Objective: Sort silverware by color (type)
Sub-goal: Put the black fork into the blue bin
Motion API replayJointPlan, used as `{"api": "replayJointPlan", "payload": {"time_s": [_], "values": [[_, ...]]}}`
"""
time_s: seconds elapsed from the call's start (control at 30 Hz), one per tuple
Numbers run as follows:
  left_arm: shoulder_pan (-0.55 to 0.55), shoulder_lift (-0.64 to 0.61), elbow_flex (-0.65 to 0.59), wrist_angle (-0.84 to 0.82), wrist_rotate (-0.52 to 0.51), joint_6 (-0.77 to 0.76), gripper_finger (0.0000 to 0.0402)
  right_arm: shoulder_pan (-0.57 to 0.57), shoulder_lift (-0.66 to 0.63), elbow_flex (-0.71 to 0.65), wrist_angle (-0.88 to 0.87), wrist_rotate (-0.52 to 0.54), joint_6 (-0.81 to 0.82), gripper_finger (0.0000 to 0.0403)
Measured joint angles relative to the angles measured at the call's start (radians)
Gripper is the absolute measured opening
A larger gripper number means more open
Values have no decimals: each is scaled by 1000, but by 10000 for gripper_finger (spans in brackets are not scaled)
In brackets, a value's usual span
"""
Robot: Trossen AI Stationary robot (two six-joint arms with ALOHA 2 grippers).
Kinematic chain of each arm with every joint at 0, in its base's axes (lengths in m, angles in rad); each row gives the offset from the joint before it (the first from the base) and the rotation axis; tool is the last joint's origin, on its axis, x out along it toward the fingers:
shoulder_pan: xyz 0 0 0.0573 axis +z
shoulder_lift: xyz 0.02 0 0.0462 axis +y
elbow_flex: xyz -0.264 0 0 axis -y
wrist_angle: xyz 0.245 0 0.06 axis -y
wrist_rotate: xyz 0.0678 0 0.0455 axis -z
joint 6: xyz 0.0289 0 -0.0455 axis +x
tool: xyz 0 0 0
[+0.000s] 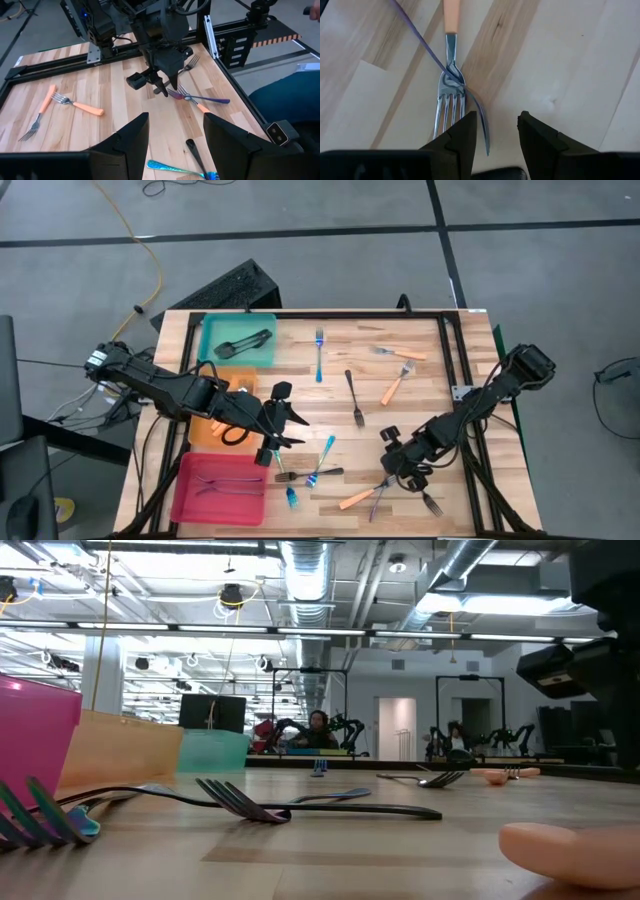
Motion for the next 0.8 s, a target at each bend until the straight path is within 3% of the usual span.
{"api": "replayJointPlan", "payload": {"time_s": [0.17,0.4,0.53,0.73,0.8], "values": [[0,0,0,0,0,0,174,0,89,5,-15,-54,-3,164],[0,0,0,1,-2,0,174,-4,160,44,-53,-46,-26,157],[0,0,0,0,-3,0,174,-22,153,43,-77,-46,-29,120],[1,0,0,0,-15,4,174,-58,153,42,-89,-60,-26,26],[1,0,0,0,-23,14,174,-70,153,42,-91,-66,-36,18]]}}
